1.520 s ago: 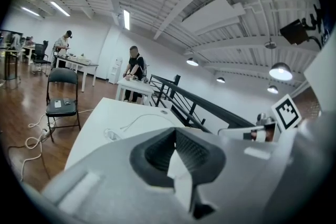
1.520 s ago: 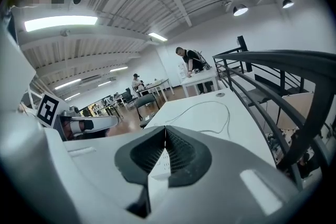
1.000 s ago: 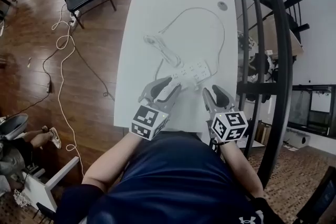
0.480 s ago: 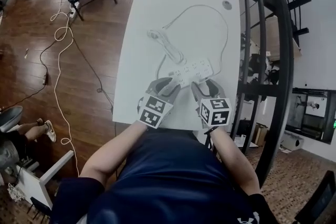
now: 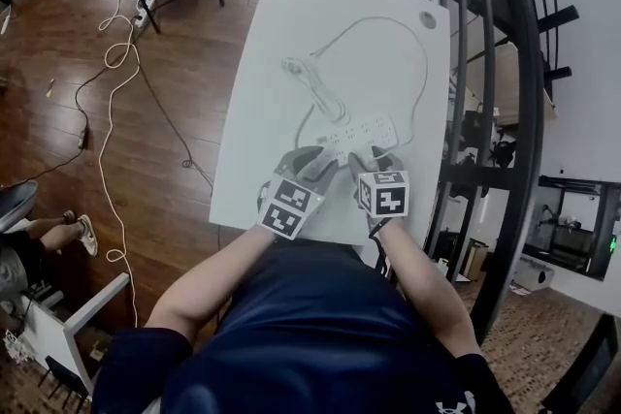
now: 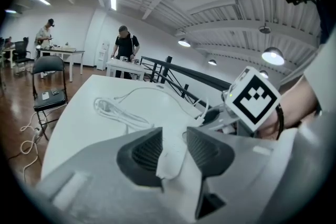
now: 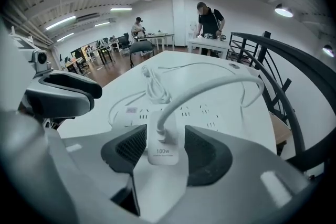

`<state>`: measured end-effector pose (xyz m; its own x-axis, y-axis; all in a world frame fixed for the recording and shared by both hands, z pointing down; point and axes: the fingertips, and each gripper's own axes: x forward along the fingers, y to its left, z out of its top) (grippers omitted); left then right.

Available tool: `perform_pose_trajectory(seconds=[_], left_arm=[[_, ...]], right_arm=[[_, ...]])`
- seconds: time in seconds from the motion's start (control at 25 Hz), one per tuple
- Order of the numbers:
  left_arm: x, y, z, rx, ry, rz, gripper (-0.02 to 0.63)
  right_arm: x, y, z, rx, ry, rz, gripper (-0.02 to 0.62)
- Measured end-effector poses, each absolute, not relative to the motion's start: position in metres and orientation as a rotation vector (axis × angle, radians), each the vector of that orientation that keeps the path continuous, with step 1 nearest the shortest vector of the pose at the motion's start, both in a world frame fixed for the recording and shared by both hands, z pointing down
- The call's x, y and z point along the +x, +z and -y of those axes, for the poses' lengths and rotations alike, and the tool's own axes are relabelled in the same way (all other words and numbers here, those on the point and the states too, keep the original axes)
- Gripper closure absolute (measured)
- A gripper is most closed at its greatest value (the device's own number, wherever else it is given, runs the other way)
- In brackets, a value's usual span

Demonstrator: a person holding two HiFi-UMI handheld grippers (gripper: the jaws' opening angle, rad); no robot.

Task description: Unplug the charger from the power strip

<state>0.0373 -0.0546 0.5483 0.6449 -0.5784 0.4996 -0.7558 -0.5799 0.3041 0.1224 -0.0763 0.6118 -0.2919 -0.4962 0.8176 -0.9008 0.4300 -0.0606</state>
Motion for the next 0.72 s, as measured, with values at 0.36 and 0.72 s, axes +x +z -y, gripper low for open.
perform_pose_trajectory(seconds=[0.36,0.72], left_arm=[[0.041,0.555,0.064,2.407,0.538,1.038,0.457],[0.073,0.601,0.081,2.61,0.948,0.914,0.431]], right_arm=[[0.117,0.612,0.073,1.126,0.614,1.928,0.453],[0.116,0.614,0.073,1.118,0.628,1.923,0.453]])
